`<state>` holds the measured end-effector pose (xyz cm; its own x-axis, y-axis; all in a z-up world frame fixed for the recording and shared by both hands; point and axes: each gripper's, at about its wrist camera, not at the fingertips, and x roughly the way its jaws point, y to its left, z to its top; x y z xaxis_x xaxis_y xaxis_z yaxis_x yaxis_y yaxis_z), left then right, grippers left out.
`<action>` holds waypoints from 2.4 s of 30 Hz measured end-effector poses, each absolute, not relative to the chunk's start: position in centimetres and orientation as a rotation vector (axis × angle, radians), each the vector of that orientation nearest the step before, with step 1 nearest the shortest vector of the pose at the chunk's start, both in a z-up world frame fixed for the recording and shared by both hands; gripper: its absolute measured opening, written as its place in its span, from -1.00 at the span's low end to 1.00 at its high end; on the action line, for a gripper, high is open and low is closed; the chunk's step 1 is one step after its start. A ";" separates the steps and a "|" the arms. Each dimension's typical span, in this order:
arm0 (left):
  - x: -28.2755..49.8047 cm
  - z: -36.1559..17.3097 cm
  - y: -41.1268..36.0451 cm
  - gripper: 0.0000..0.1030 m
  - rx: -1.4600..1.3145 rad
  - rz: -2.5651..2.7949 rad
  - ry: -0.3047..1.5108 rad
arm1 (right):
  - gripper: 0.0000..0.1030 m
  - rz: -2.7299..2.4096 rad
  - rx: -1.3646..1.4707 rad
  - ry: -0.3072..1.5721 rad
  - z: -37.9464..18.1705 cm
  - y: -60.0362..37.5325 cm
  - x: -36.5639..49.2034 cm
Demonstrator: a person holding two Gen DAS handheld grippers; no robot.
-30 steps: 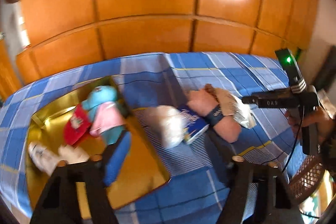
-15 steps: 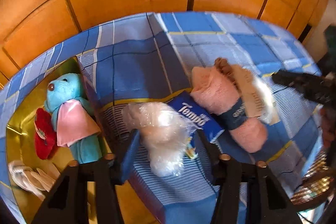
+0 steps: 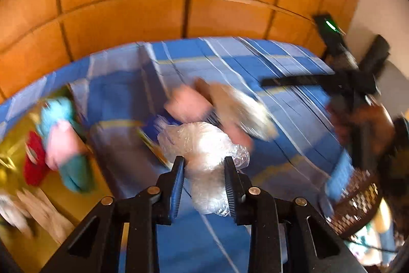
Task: Organize soft objects
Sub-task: 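Lift the plastic bag with the left tool while the right tool grasps the printed paper packet, then drop the plastic bag into the gold tray and open the left tool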
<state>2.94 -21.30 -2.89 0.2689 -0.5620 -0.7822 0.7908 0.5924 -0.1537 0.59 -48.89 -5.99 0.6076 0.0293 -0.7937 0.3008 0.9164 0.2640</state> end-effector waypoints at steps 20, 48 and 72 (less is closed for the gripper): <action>1.5 -8.8 -22.0 -0.24 0.305 -0.866 1.011 | 0.59 0.235 -0.134 1.179 -7.7 -42.8 5.2; 0.3 -7.3 -20.5 -0.48 0.254 -0.872 0.923 | 0.33 -0.090 0.140 1.121 -11.4 -47.4 4.4; 9.6 -0.1 -3.9 -0.48 -0.175 -0.490 0.845 | 0.31 -0.094 0.096 1.108 -11.4 -46.8 3.9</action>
